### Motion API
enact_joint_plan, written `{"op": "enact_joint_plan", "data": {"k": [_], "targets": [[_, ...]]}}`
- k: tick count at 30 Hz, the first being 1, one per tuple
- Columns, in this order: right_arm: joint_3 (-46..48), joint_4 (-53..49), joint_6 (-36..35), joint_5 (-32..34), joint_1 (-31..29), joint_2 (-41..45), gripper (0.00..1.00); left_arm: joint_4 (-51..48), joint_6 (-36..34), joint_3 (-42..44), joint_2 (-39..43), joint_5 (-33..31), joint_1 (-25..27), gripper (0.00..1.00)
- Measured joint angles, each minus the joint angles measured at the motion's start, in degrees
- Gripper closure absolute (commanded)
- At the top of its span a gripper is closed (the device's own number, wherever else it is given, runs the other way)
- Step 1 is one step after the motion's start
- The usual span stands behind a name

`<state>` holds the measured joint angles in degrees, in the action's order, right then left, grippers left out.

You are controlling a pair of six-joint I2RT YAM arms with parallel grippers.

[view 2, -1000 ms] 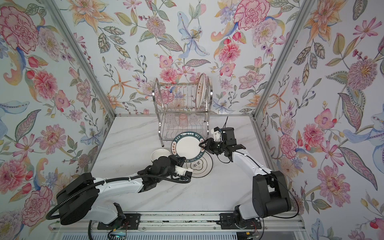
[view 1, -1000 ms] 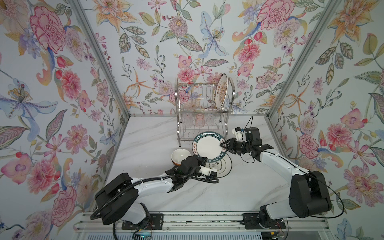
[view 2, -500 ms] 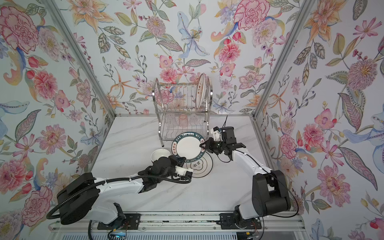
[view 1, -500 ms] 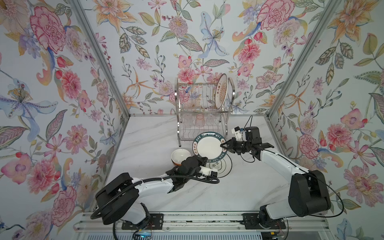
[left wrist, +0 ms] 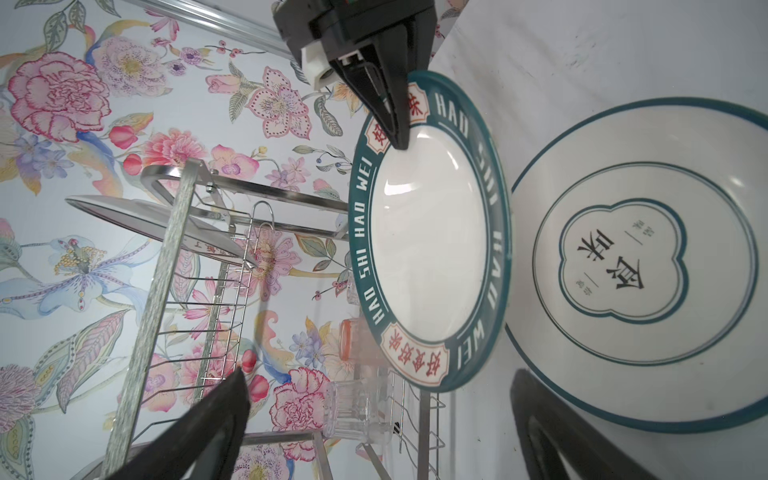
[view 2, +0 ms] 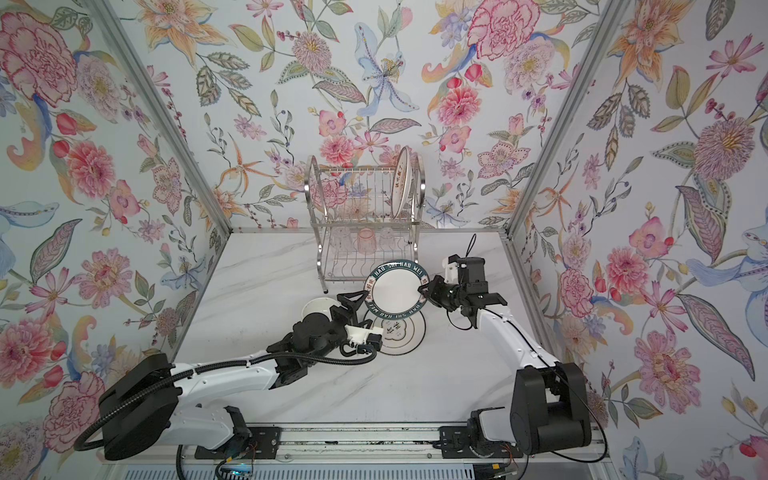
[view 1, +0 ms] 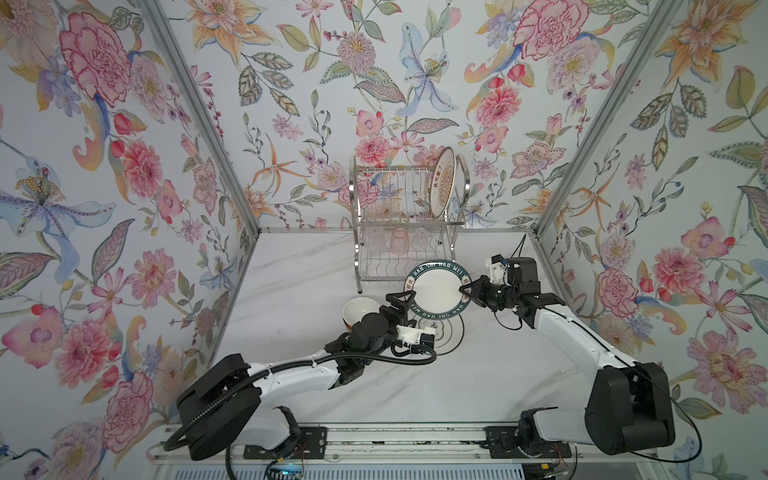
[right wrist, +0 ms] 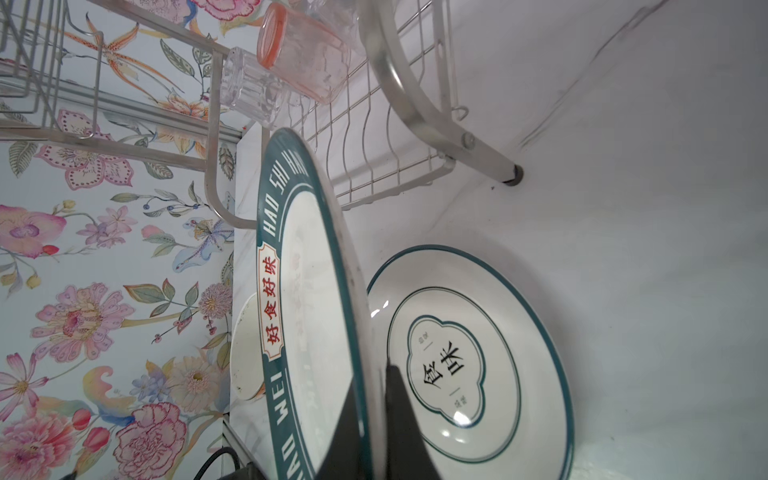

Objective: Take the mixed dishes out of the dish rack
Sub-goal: 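Close the right gripper on the plate rim while the left gripper opens, then lower the lettered plate onto the white plate with the right gripper while the left withdraws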

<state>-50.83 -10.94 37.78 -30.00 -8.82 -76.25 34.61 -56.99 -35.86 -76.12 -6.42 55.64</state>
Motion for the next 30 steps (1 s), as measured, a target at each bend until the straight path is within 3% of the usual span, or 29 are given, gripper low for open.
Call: {"op": "enact_joint_plan", "data": {"k": [7, 17, 23, 30], "targets": [[4.26, -2.58, -2.27, 4.9, 1.09, 4.96, 1.0, -10.05, 11.67, -1.36, 8.37, 4.52, -3.72, 0.01], [10.99, -2.03, -3.32, 5.09, 1.09, 5.81, 1.0, -19.34, 33.66, -8.39, 12.15, 24.85, -19.67, 0.01], [13.9, 1.18, -3.21, 3.13, 1.09, 5.05, 1.0, -21.2, 40.83, -8.61, 11.93, 33.99, -23.1, 0.01], [15.56, 5.22, -2.78, 1.22, 0.87, 2.29, 1.0, -25.77, 44.09, -8.61, 10.95, 38.53, -24.92, 0.01]]}}
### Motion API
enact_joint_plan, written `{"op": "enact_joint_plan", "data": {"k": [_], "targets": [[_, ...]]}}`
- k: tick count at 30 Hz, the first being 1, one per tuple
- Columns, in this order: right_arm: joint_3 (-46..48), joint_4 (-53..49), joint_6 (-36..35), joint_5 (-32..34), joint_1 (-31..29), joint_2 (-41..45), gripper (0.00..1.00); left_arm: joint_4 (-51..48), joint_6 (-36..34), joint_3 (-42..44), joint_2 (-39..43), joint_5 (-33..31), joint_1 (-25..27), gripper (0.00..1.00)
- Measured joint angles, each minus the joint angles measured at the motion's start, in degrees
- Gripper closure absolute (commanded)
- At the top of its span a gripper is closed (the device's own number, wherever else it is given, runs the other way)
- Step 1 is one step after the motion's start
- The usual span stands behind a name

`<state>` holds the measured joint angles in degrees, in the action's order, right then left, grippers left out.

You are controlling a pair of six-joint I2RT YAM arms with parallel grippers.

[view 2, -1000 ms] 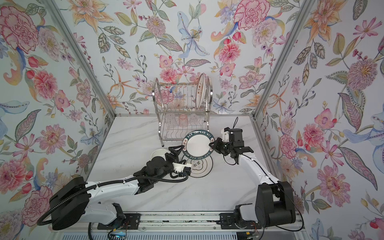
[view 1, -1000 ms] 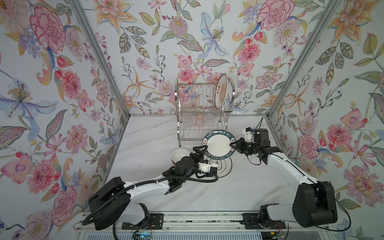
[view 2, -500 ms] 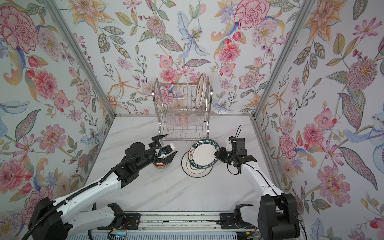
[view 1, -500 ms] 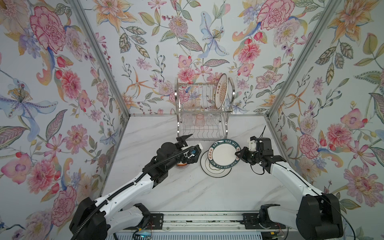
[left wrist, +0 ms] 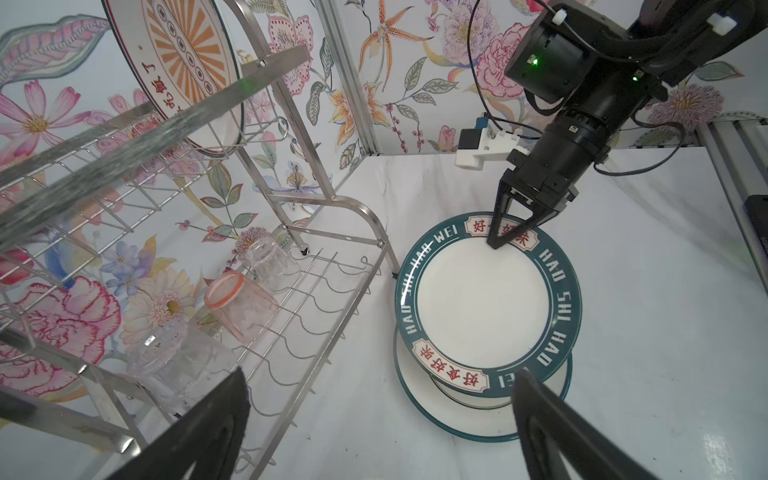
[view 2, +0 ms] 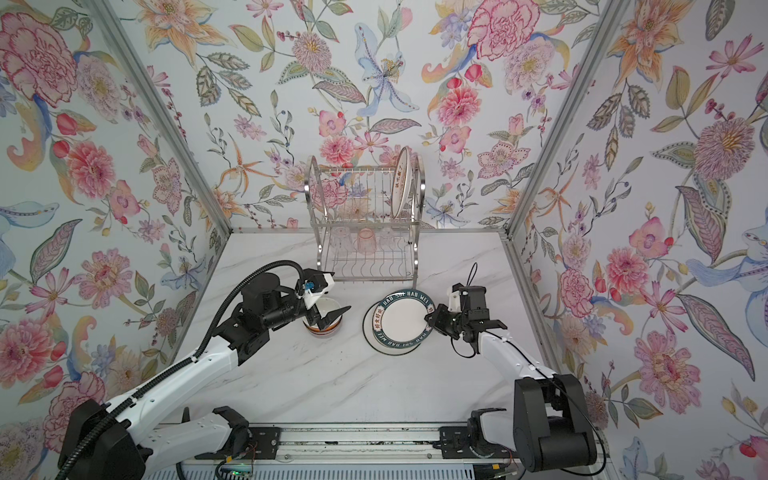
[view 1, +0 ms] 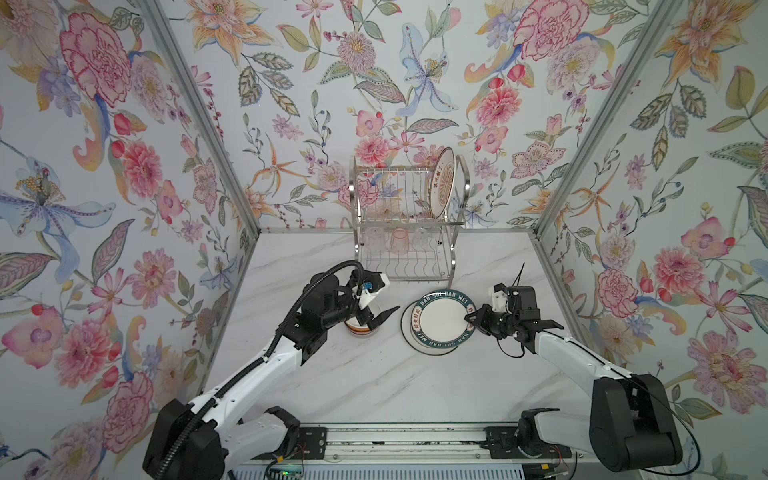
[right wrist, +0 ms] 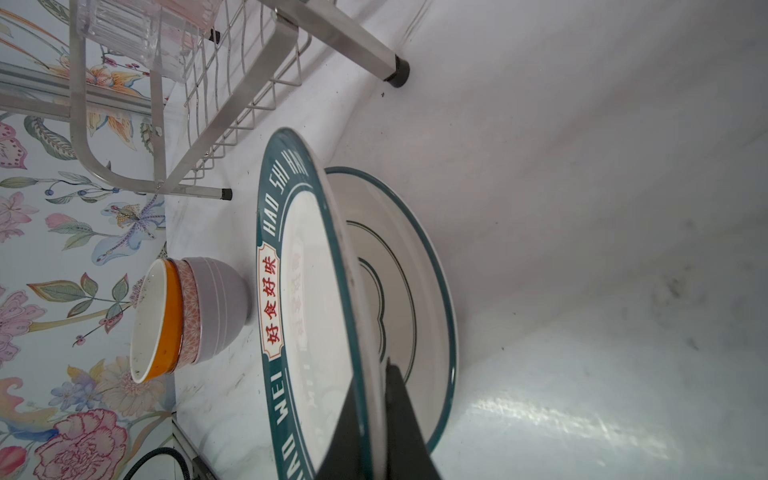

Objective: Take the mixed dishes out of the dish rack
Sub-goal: 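Lower the lettered plate onto the white plate with the right gripper while the left withdraws, then open the right gripper and raise it while the left reaches toward the rack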

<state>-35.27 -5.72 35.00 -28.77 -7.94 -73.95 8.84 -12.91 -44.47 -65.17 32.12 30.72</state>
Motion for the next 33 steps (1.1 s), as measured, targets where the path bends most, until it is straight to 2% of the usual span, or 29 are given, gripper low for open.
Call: {"op": "enact_joint_plan", "data": {"k": [15, 24, 33], "targets": [[4.24, 5.49, 1.75, -0.81, -0.33, -1.62, 1.0, -4.98, -0.13, -0.48, -0.09, 0.52, -0.63, 0.01], [4.28, 7.04, 2.01, -0.81, -0.33, -1.81, 0.92, -3.78, -0.13, -0.42, 0.5, 0.44, -0.72, 0.01], [5.38, 8.17, 2.64, -0.81, -0.33, -2.1, 0.88, -3.19, -0.13, -0.42, 0.59, 0.48, -0.72, 0.01]]}}
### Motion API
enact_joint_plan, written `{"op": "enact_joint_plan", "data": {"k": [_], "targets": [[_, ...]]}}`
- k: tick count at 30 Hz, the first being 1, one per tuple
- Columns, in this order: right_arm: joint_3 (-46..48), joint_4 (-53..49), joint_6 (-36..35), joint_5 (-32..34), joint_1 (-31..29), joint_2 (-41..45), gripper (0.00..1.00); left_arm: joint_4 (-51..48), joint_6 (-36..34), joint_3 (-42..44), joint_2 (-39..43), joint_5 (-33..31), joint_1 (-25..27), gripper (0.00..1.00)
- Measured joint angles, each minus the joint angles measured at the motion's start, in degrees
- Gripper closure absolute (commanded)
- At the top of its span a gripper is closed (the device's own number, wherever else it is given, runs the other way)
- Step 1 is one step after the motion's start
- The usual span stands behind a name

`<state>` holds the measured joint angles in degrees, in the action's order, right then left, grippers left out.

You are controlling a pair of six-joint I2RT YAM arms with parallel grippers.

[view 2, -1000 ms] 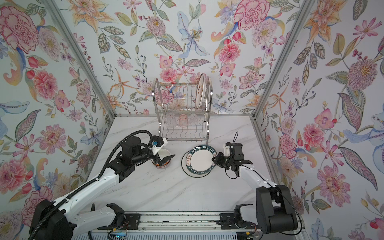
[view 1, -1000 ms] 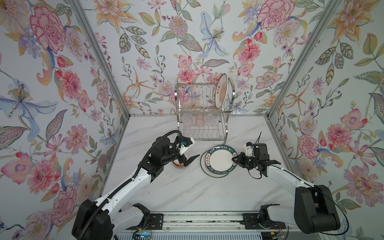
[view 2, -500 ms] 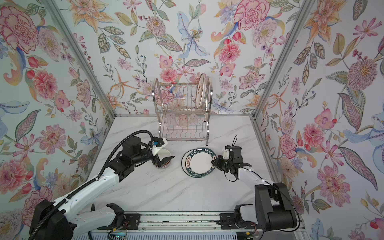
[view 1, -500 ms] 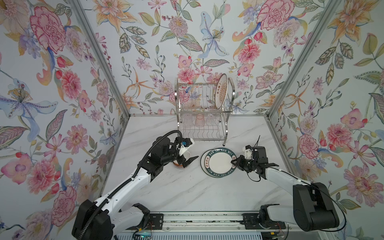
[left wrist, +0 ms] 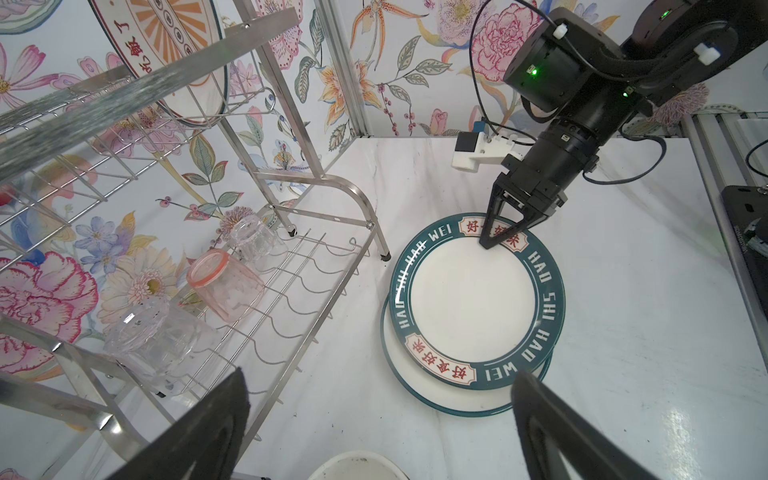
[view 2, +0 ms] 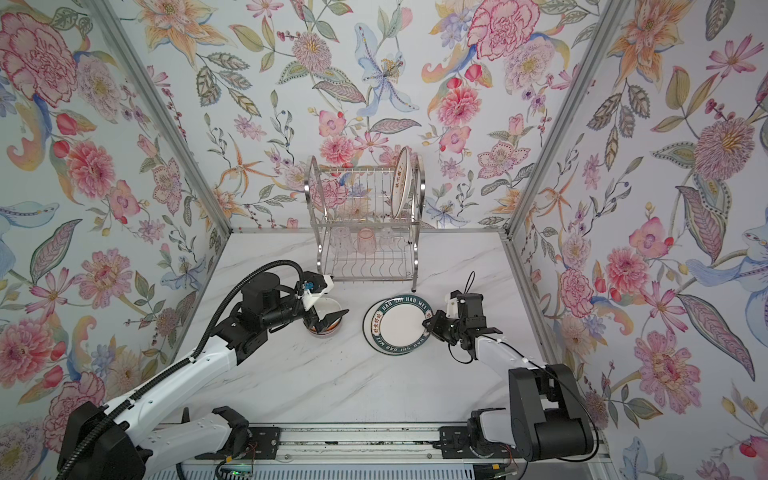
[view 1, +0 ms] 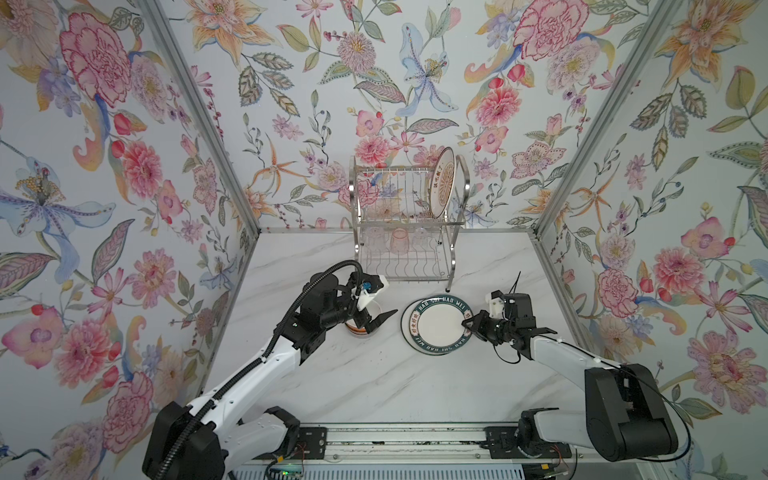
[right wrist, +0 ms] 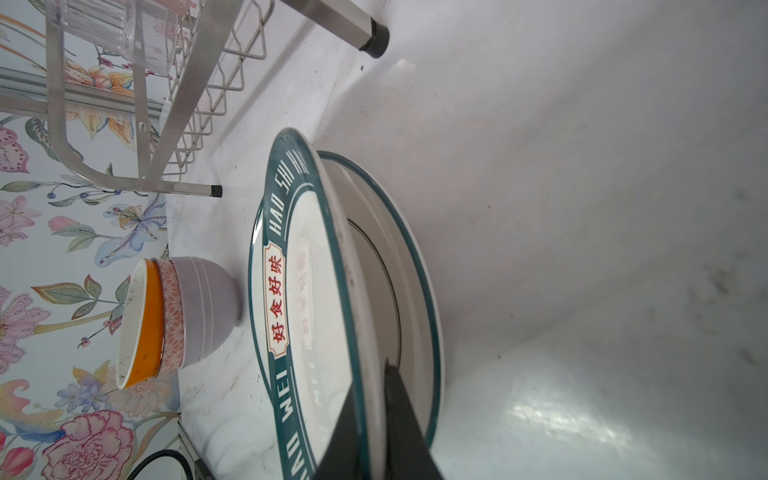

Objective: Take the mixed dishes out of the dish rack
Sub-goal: 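Open the right gripper and raise it while the left reaches toward the rack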

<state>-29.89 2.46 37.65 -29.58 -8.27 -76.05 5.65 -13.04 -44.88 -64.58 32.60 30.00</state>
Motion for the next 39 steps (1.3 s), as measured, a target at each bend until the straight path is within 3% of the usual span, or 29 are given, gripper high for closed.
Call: {"op": "enact_joint_plan", "data": {"k": [7, 18, 39], "targets": [[0.0, 0.42, 0.63, -0.22, 0.0, -0.52, 0.79, 0.57, -0.04, 0.0, 0.0, 0.0, 0.0, 0.0], [-1.31, -2.05, -0.39, 2.12, -0.79, -0.7, 0.56, 1.7, -0.17, -0.02, -0.87, -0.07, 0.0, 0.01], [-6.38, -6.97, -1.2, 7.67, -4.79, -5.29, 0.5, 2.97, 0.0, -2.45, -2.14, -2.73, -0.02, 0.01]]}}
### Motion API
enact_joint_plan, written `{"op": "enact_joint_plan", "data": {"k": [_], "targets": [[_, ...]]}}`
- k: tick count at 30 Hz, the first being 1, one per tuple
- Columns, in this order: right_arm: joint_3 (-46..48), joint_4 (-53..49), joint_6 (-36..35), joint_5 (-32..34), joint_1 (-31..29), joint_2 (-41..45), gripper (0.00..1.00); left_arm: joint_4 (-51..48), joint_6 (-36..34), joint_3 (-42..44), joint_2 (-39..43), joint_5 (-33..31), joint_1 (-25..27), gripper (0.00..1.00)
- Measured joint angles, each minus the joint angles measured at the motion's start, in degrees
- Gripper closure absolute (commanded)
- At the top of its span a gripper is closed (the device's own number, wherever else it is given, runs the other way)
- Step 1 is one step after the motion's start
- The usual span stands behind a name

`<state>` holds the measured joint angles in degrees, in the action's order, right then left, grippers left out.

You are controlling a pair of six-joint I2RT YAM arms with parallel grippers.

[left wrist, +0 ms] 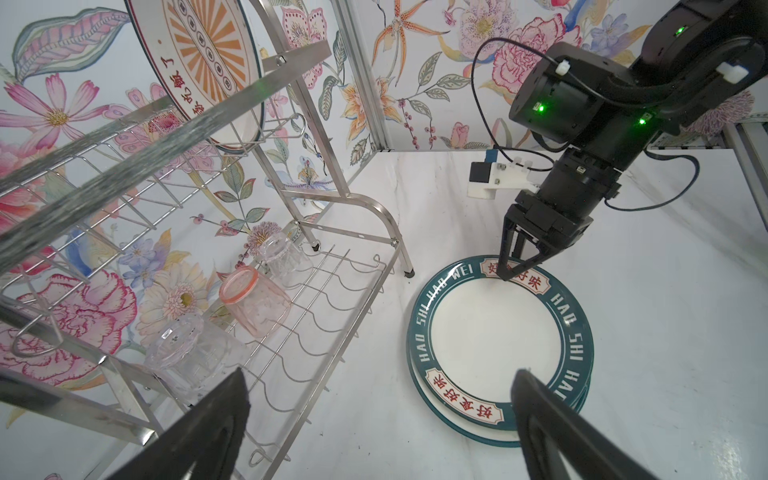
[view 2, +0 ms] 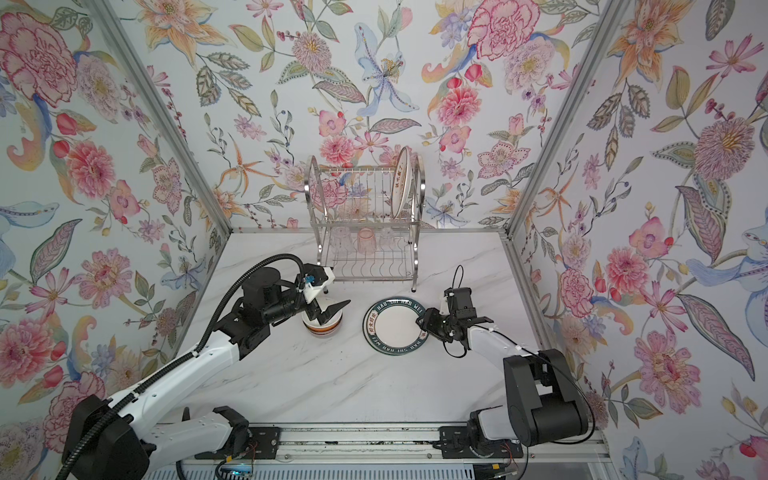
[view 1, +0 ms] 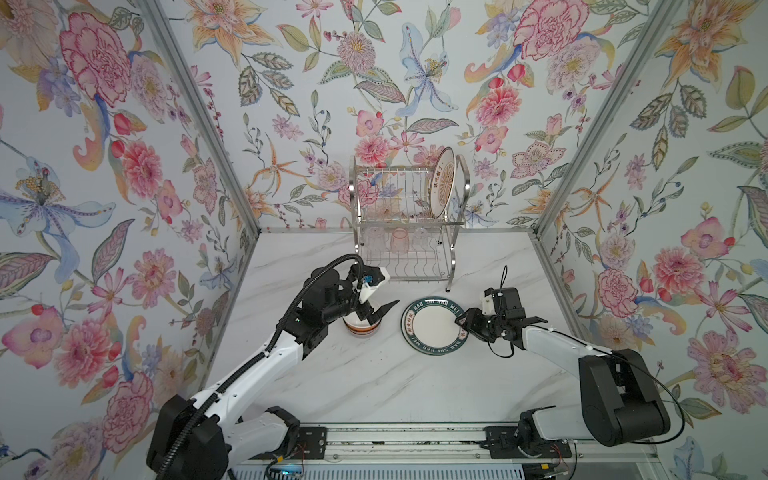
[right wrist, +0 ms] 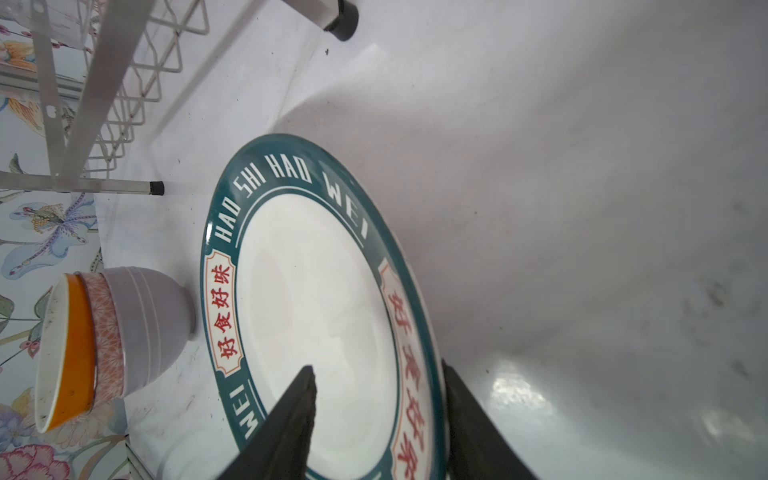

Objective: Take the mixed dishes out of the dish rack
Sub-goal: 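Open the right gripper and raise it while the left reaches toward the rack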

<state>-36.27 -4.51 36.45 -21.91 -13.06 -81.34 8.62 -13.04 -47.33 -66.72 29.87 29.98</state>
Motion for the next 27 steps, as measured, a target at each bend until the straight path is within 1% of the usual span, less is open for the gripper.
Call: {"op": "enact_joint_plan", "data": {"k": [3, 11, 18, 21, 23, 27], "targets": [[-0.52, -0.13, -0.07, 0.37, -0.55, -0.22, 0.47, 0.0, 0.24, 0.0, 0.11, -0.31, 0.0, 0.01], [-1.92, -0.79, -1.16, 1.97, -1.88, -0.22, 0.36, 0.11, 0.42, 0.04, 1.14, -1.79, 0.0, 0.01], [-3.15, -1.2, -3.63, 3.87, -2.27, 0.15, 0.17, 0.76, 0.52, -1.16, 0.24, -2.21, 0.0, 0.01], [-4.02, -1.14, -5.01, 5.99, -2.73, 2.36, 0.1, 2.91, 1.29, -1.53, 0.07, -2.29, -0.02, 0.01], [-4.13, -0.81, -6.03, 7.52, -3.08, 4.68, 0.09, 4.31, 2.05, -2.03, -0.07, -2.58, -0.02, 0.01], [-4.13, 0.13, -8.74, 10.75, -3.89, 9.42, 0.01, 7.91, 4.5, -4.72, -1.29, -3.06, -0.02, 0.01]]}}
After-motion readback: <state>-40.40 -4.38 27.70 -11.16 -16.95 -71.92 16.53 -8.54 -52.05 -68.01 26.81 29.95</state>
